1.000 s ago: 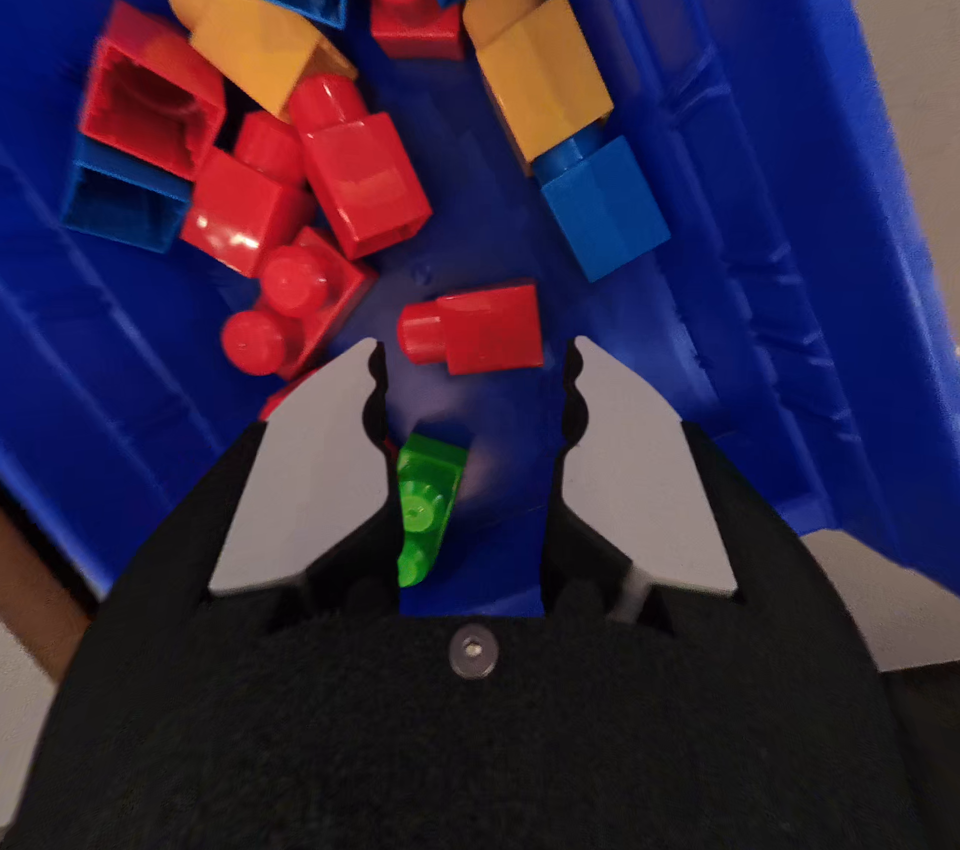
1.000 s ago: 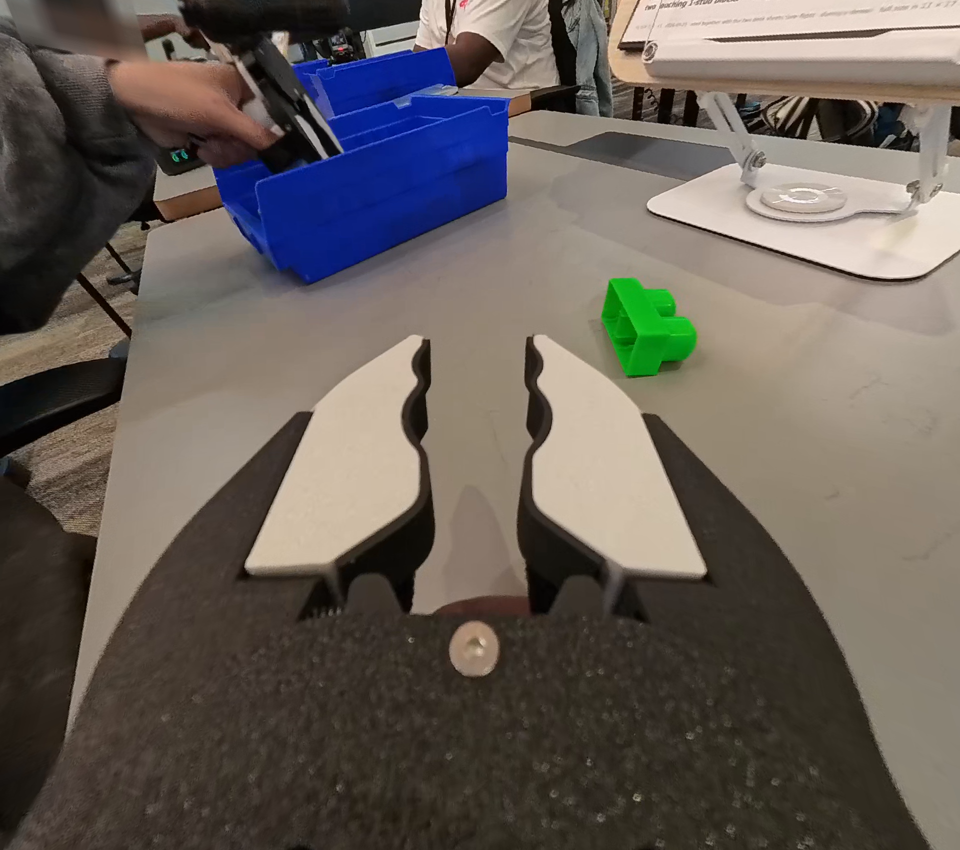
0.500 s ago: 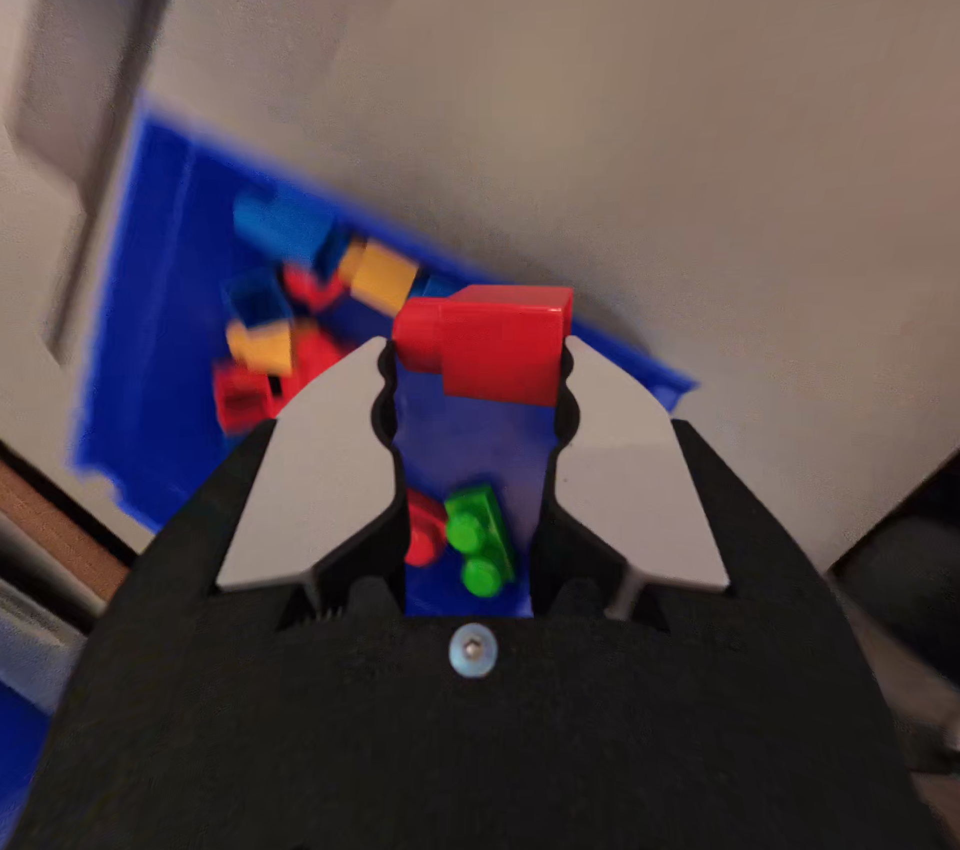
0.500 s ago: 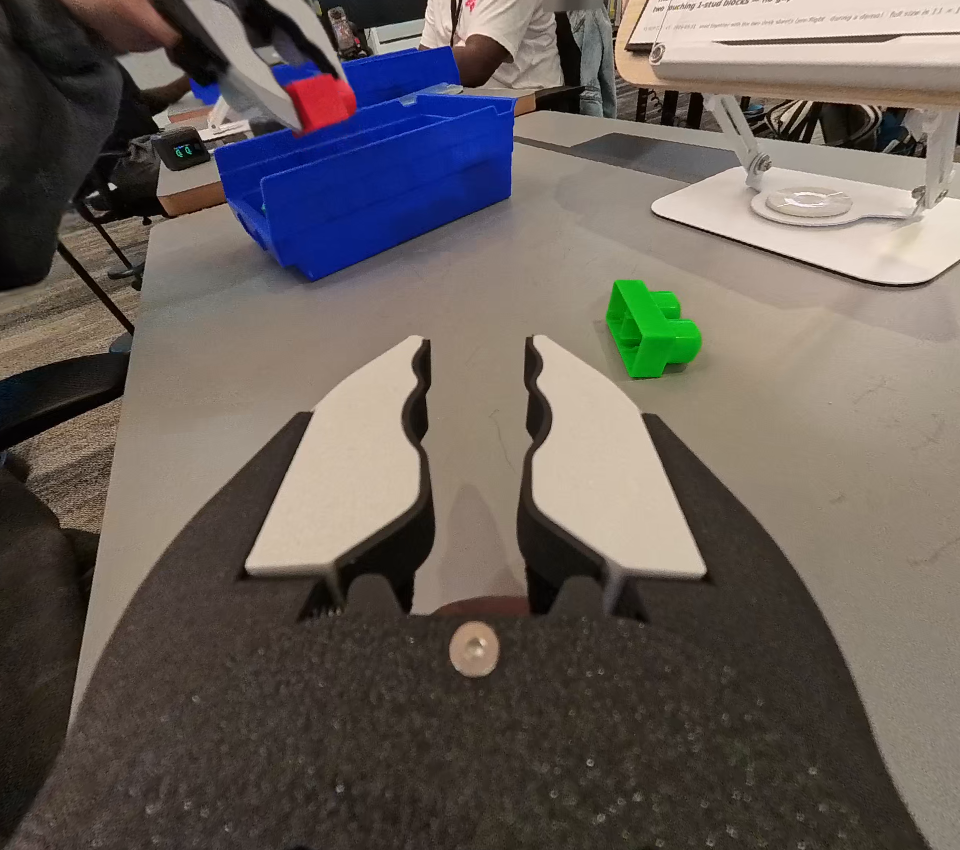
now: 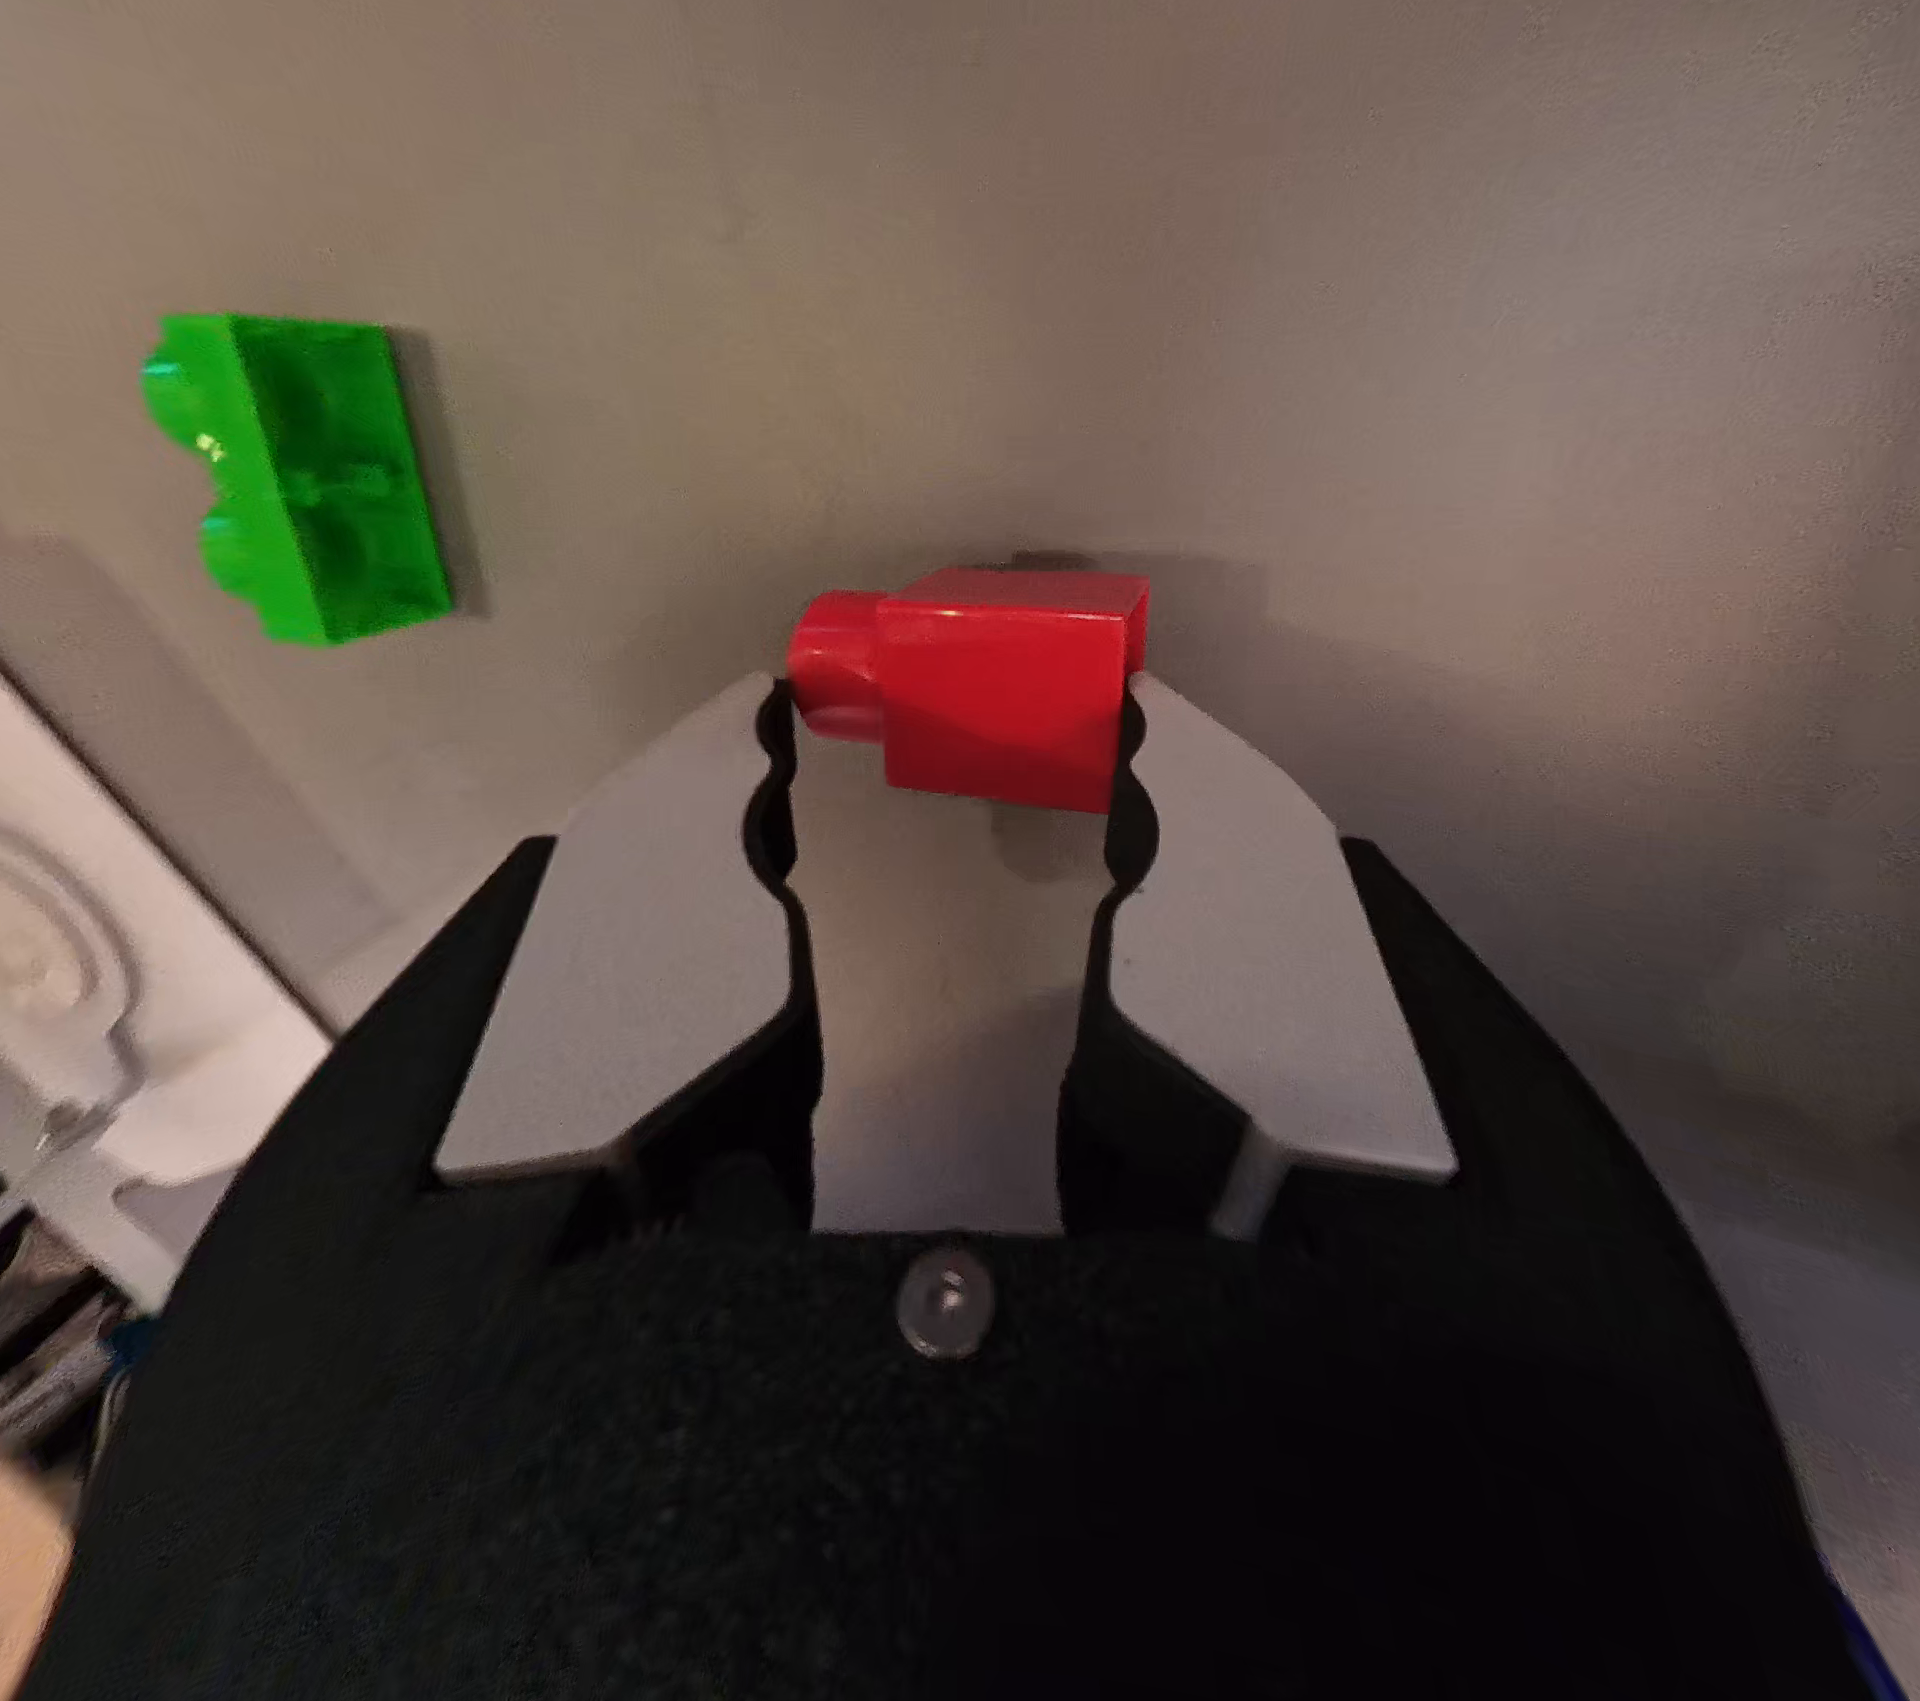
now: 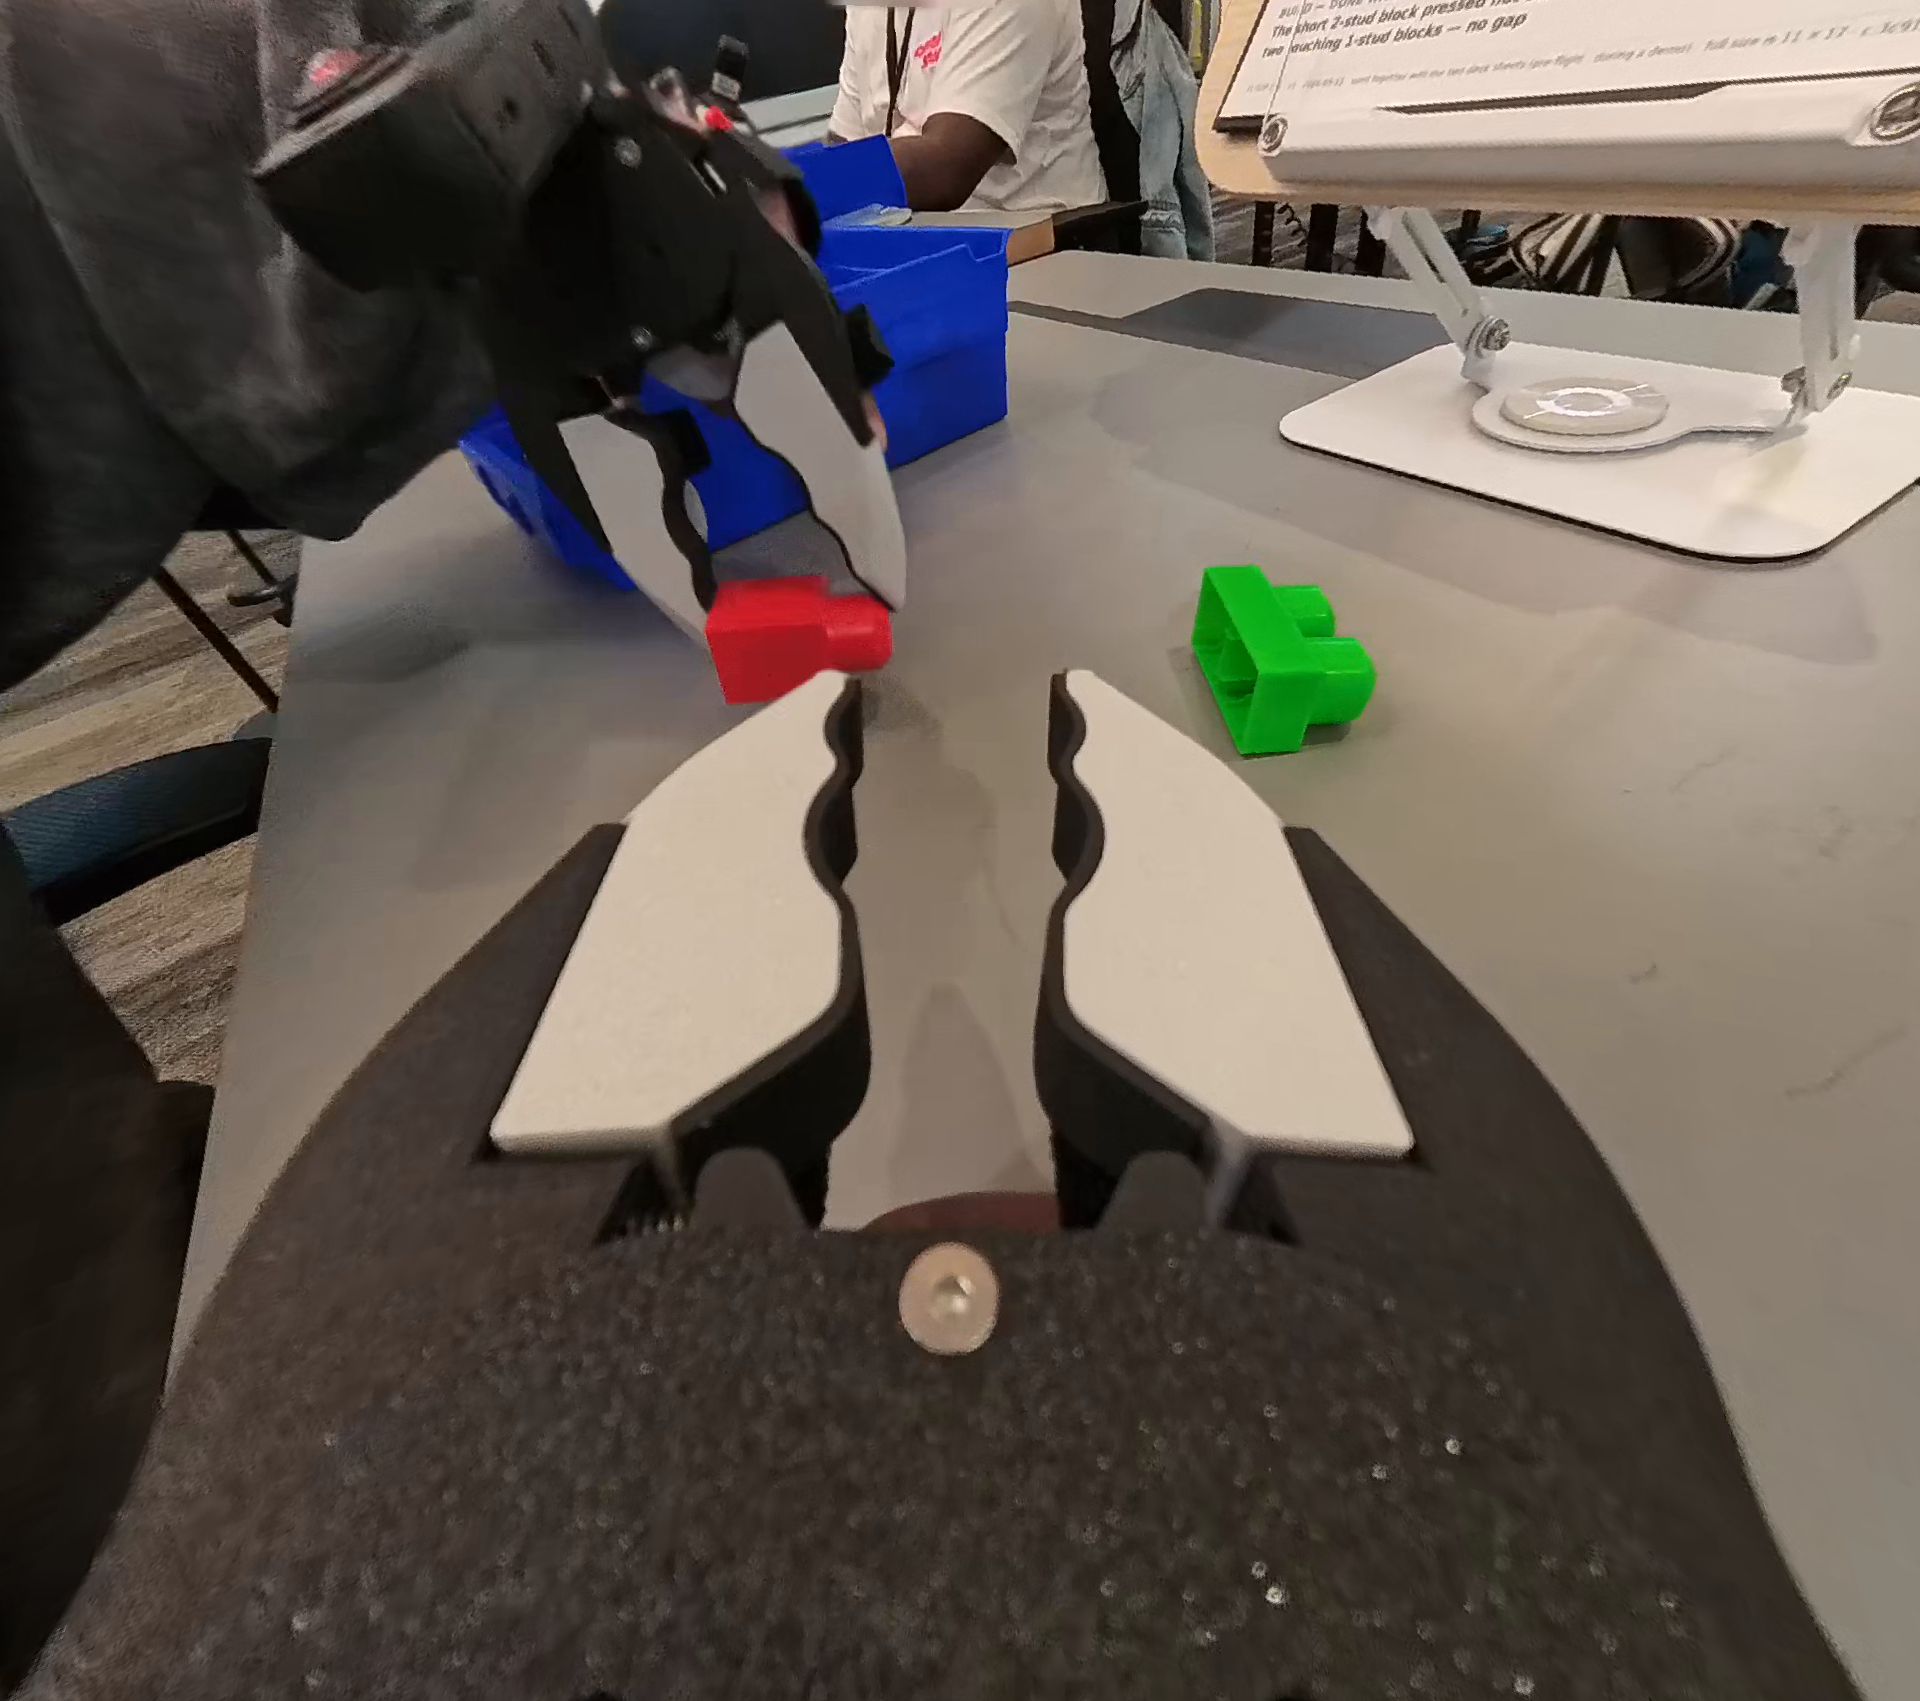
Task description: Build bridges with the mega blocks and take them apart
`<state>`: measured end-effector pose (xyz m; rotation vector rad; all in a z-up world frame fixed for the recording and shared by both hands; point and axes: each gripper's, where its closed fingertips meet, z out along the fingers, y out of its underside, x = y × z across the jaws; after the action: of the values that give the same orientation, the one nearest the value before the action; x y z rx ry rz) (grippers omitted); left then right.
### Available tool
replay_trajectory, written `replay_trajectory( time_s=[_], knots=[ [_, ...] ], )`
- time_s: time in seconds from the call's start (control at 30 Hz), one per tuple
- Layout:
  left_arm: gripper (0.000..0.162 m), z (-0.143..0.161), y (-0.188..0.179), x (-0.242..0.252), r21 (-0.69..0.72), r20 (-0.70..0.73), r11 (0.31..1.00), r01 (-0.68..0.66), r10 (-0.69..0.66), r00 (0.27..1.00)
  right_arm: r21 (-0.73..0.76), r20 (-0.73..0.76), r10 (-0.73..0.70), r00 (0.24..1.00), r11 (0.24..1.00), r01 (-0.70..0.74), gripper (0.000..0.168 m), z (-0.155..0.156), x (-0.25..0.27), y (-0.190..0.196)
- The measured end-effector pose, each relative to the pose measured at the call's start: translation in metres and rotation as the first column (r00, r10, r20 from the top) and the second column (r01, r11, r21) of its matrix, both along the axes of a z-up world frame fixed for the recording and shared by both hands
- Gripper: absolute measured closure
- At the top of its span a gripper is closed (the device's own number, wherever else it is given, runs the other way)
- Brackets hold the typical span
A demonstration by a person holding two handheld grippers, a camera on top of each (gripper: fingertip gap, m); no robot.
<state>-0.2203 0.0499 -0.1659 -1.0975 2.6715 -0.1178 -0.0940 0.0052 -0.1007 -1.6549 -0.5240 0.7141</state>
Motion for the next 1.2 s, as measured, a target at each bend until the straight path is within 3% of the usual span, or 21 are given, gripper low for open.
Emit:
replay_trajectory(
  time_s=[0.07,0.27,0.43,0.5,0.6,0.73,0.83,1.0,1.2],
  knots=[
    [0.105,-0.005,-0.002,0.007,-0.042,-0.002,0.999,0.018,-0.018,1.0,-0.002,-0.004,-0.001,1.0,1.0,0.001,0.134,0.0,0.001,0.0],
    [0.105,-0.02,0.008,0.009,0.011,-0.086,1.0,0.026,-0.025,0.996,-0.012,-0.01,0.004,1.0,1.0,-0.004,0.134,-0.001,0.001,0.0],
    [0.078,-0.013,0.019,0.007,0.071,-0.068,0.996,-0.061,0.066,0.996,-0.024,-0.019,0.016,1.0,1.0,-0.017,0.134,-0.001,0.001,0.0],
    [0.077,0.008,0.017,0.002,0.052,-0.036,0.992,-0.118,0.12,0.992,-0.025,-0.022,0.017,1.0,1.0,-0.018,0.134,-0.001,0.001,0.0],
    [0.076,0.066,0.024,-0.011,0.016,0.09,0.967,-0.256,0.254,0.963,-0.026,-0.023,0.018,1.0,1.0,-0.018,0.134,-0.001,0.001,0.0],
    [0.076,0.147,0.044,-0.059,-0.047,0.289,0.895,-0.444,0.438,0.851,-0.03,-0.025,0.015,1.0,0.999,-0.016,0.134,-0.001,0.002,0.0],
    [0.079,0.174,0.062,-0.113,0.003,0.394,0.84,-0.543,0.498,0.772,-0.044,-0.034,0.012,0.999,0.999,-0.013,0.135,-0.002,0.003,0.002],
    [0.083,0.149,0.076,-0.177,-0.021,0.39,0.761,-0.648,0.603,0.696,-0.071,-0.098,0.009,0.995,0.997,-0.016,0.137,-0.001,0.007,0.006],
    [0.082,0.087,0.112,-0.217,0.05,0.293,0.715,-0.697,0.657,0.695,-0.069,-0.149,-0.005,0.989,0.998,-0.006,0.136,0.003,0.013,0.008]
  ],
)
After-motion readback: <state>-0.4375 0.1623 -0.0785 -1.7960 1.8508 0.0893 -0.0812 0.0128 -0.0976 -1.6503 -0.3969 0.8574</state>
